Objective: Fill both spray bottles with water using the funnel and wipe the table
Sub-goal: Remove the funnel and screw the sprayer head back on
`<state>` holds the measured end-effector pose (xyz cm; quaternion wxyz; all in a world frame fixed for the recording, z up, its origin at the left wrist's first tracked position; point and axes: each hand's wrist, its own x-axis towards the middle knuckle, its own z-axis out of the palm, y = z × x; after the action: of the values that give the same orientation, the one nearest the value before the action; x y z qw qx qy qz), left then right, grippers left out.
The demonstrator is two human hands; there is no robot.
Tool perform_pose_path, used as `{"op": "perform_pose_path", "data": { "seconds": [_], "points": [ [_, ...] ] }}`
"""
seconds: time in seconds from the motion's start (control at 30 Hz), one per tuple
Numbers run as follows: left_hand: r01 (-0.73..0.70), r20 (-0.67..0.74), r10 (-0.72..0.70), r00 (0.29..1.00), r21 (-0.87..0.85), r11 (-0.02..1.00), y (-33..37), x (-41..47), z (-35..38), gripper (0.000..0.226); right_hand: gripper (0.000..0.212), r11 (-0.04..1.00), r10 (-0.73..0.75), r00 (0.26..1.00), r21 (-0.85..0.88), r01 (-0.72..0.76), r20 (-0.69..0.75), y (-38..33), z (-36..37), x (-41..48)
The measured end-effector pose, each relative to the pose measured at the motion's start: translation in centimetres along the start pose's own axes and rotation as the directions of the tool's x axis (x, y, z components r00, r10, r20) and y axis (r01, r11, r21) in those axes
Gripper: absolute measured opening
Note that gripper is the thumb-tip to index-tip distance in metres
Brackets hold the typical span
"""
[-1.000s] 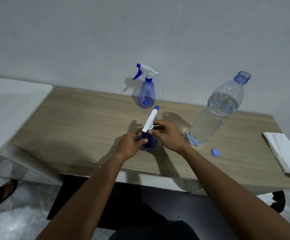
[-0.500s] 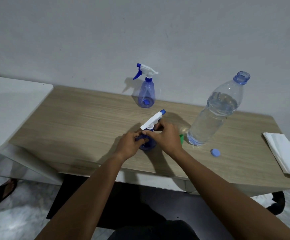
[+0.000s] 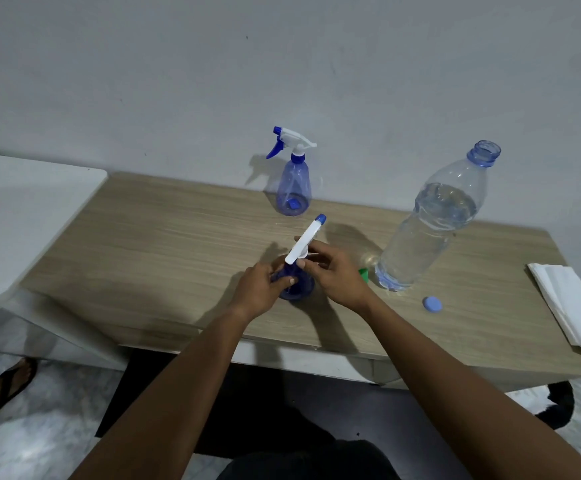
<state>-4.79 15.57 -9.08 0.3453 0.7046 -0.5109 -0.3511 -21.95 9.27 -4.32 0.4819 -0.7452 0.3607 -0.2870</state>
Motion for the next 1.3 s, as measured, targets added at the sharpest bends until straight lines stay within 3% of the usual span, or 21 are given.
{"op": "perform_pose_path", "data": {
  "seconds": [0.23, 0.47, 0.77, 0.9, 1.13, 1.3],
  "points": [
    [-0.035, 0.021, 0.035, 0.999, -0.006, 0.999, 0.3, -0.2, -0.1, 0.028, 0.018, 0.994, 0.107, 0.992, 0.018, -0.106, -0.063, 0.2, 0.4, 0.7],
    [-0.009, -0.006, 0.009, 1.0, -0.003, 1.0, 0.2, -0.1, -0.1, 0.021, 0.036, 0.983, 0.182, 0.979, -0.006, -0.184, -0.091, -0.2, 0.9, 1.3],
    [0.014, -0.032, -0.01, 0.999, 0.111, 0.994, 0.7, -0.4, -0.2, 0.016, 0.055, 0.979, 0.149, 0.987, -0.132, -0.156, -0.06, -0.4, -0.2, 0.8],
    [0.005, 0.016, -0.005, 1.0, 0.003, 1.0, 0.5, -0.3, -0.1, 0.025, 0.043, 0.988, 0.146, 0.985, -0.045, -0.151, -0.097, -0.2, -1.2, -0.1],
    [0.026, -0.001, -0.026, 1.0, 0.026, 0.999, 0.2, -0.1, -0.1, 0.029, 0.032, 0.992, 0.118, 0.989, 0.032, -0.121, 0.09, -0.1, -1.6, 0.5],
    [0.012, 0.023, -0.012, 1.0, -0.032, 0.999, 0.3, -0.3, -0.2, 0.03, 0.023, 0.989, 0.133, 0.988, 0.051, -0.137, 0.072, -0.2, -1.1, 0.7]
  ]
}}
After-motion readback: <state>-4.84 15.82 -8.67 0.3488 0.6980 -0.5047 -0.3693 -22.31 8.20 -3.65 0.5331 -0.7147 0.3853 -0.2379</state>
